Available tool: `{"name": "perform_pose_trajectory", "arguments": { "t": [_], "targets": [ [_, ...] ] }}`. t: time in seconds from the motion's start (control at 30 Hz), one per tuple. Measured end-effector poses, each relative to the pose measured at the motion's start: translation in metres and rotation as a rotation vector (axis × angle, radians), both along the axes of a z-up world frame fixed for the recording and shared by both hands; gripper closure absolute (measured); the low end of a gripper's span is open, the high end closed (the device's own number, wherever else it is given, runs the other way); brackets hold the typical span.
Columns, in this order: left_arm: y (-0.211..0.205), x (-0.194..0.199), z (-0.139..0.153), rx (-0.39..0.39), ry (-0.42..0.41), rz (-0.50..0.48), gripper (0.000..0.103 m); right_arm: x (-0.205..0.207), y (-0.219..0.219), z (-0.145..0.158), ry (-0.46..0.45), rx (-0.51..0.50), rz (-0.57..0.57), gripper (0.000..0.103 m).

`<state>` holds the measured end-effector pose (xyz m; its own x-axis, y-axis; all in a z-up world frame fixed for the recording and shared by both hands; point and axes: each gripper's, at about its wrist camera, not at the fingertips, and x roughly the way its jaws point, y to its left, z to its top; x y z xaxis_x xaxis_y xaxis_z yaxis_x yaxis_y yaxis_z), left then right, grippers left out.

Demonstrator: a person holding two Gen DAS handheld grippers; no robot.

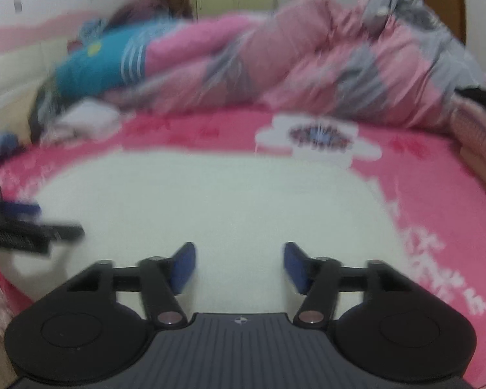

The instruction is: Fold clothes

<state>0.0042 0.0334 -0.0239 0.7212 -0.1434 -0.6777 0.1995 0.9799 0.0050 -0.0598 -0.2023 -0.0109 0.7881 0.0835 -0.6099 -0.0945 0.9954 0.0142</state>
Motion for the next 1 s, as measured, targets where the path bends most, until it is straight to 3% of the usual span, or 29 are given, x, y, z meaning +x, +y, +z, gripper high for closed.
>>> {"name": "perform_pose_trajectory", "arguments": {
  "t": [0.07, 0.23, 0.4, 0.67, 1.0],
  "targets": [
    [-0.001, 0.0, 0.001, 0.006, 0.006, 0.007, 0.0, -0.001, 0.006, -0.007, -0.024, -0.045, 0.003, 0.036],
    [-0.004, 0.002, 0.002, 0.016, 0.018, 0.024, 0.0, -0.001, 0.007, -0.006, -0.016, -0.047, -0.015, 0.031],
    [-0.008, 0.002, 0.002, 0.029, 0.02, 0.044, 0.0, 0.0, 0.008, -0.009, -0.022, -0.086, -0.078, 0.007],
    [-0.011, 0.004, 0.004, 0.041, 0.034, 0.057, 0.0, 0.0, 0.002, -0.011, -0.022, -0.055, -0.106, 0.0],
    [-0.012, 0.004, 0.004, 0.046, 0.04, 0.066, 0.0, -0.002, -0.004, -0.013, -0.048, -0.026, -0.09, 0.0]
  ]
}}
